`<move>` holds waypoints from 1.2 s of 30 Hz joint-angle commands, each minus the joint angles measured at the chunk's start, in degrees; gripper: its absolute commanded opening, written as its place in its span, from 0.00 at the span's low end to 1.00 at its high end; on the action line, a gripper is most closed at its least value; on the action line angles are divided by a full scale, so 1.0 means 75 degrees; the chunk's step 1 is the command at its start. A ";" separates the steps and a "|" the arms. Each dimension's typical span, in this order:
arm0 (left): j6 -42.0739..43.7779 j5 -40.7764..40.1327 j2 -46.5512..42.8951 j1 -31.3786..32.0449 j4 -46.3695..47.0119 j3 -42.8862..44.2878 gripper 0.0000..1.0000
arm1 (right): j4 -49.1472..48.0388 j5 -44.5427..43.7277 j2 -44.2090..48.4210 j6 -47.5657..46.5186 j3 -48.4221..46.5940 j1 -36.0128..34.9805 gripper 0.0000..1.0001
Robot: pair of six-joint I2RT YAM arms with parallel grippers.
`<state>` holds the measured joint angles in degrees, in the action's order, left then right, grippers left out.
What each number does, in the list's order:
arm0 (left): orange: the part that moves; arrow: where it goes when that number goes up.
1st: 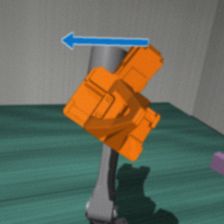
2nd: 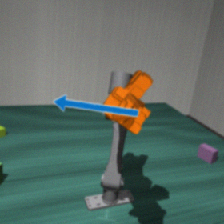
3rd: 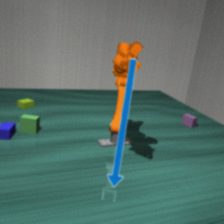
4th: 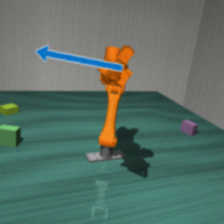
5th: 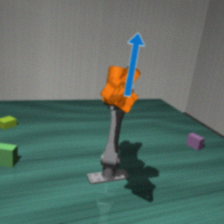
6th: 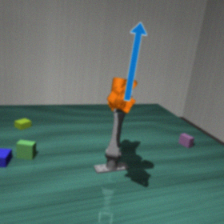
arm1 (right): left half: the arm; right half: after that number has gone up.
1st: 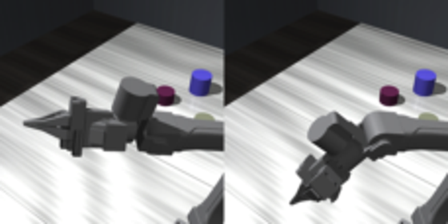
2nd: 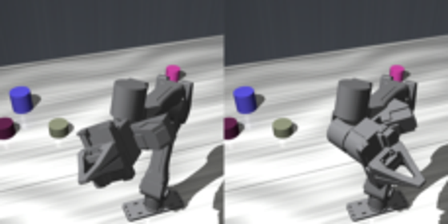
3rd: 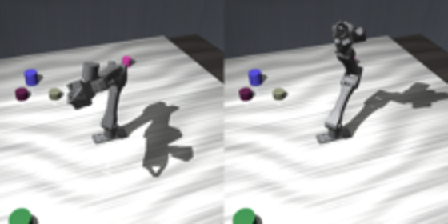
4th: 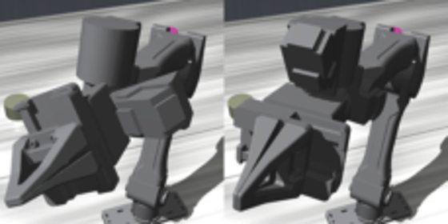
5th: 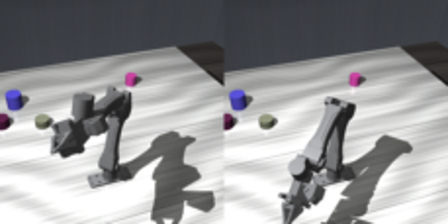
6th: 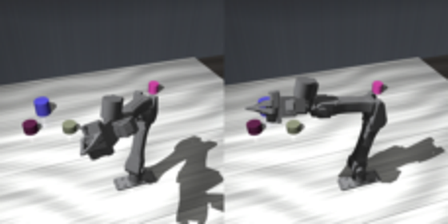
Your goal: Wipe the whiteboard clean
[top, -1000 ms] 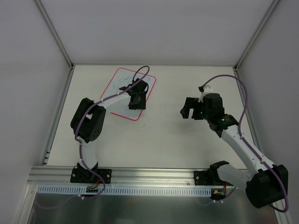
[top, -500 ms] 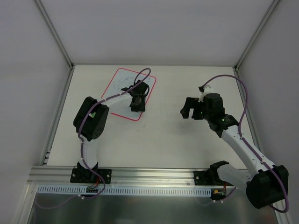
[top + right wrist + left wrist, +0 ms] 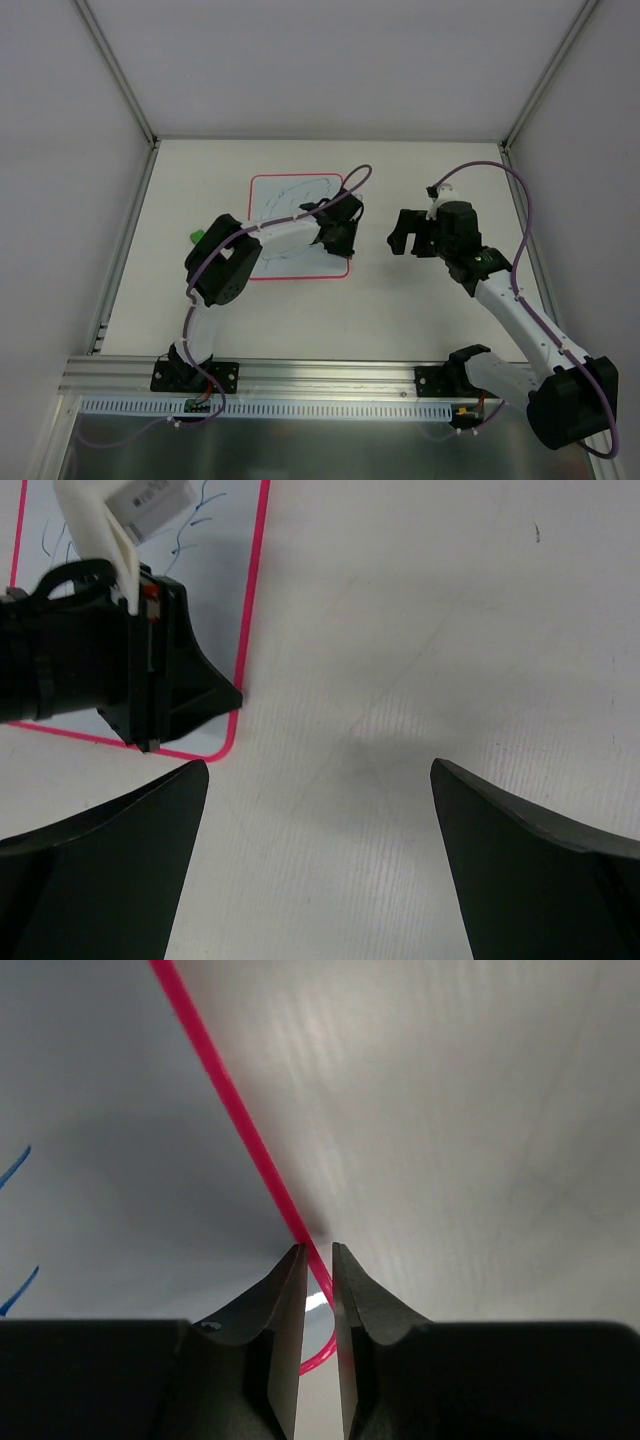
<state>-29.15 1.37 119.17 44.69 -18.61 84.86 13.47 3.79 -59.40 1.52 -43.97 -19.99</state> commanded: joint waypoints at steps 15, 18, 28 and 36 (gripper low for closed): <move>-0.0309 0.0428 -0.1883 -0.0437 -0.0683 -0.0789 0.72 | -0.0308 -0.0342 -0.0330 0.0266 -0.0150 -0.0030 0.99; -0.0251 0.0147 -0.2434 -0.1115 -0.0683 -0.1199 0.74 | -0.0460 -0.0446 -0.0704 0.0185 -0.0150 -0.0146 0.97; -0.0099 -0.0076 -0.4158 -0.3961 -0.0928 -0.2420 0.82 | -0.0578 -0.0588 -0.3491 0.0231 -0.0864 -0.1248 0.73; 0.0441 -0.0627 -0.4863 -0.5723 -0.1573 -0.2245 0.94 | -0.0882 -0.0752 -0.4619 0.0371 -0.1075 -0.1835 0.63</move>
<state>-28.14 -0.89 84.93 4.01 -27.70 67.00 9.41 -0.91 -92.62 2.90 -49.60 -32.82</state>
